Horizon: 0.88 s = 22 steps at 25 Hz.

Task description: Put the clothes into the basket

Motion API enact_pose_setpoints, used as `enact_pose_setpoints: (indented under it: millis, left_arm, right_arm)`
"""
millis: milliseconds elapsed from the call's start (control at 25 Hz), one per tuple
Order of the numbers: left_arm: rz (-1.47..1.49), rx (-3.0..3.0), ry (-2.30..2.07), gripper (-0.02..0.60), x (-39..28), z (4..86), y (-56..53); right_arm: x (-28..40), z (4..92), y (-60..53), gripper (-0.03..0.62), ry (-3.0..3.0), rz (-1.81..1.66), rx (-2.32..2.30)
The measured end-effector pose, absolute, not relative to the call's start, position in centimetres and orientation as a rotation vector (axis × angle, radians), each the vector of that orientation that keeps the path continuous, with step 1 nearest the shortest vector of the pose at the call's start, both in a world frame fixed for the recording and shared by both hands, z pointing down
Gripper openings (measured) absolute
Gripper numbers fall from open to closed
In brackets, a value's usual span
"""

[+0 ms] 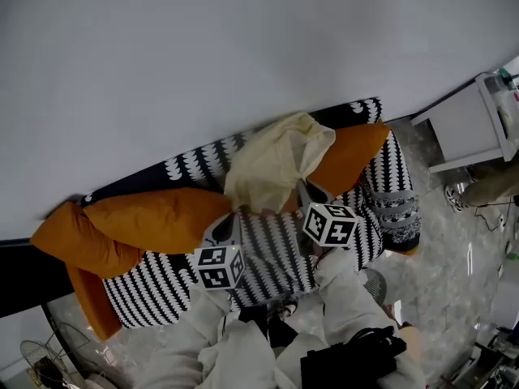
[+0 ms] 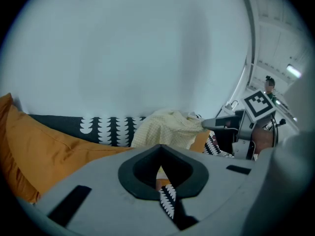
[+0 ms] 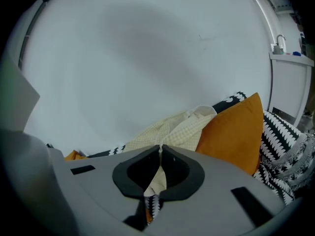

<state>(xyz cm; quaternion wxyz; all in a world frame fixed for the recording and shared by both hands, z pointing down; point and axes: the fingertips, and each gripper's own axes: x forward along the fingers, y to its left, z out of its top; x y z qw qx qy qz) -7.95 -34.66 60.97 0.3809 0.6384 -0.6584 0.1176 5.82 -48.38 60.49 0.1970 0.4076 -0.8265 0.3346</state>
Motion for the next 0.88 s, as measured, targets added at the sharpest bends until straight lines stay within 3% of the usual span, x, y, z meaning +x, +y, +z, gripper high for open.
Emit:
enact_pose_setpoints:
  millis: [400,880]
  left_arm:
    - [0.304,1.713,-1.692,0.006,-5.3,56.6,-31.7]
    - [0.248,1.904,-1.658,0.006,2.5,48.8,-28.0]
  right_arm:
    - [7.6,53.0,-42.5,0.029,-2.437,0.911,1.094]
    - [14.8,43.8,-33.6,0.030,-2.519,0.788,1.145]
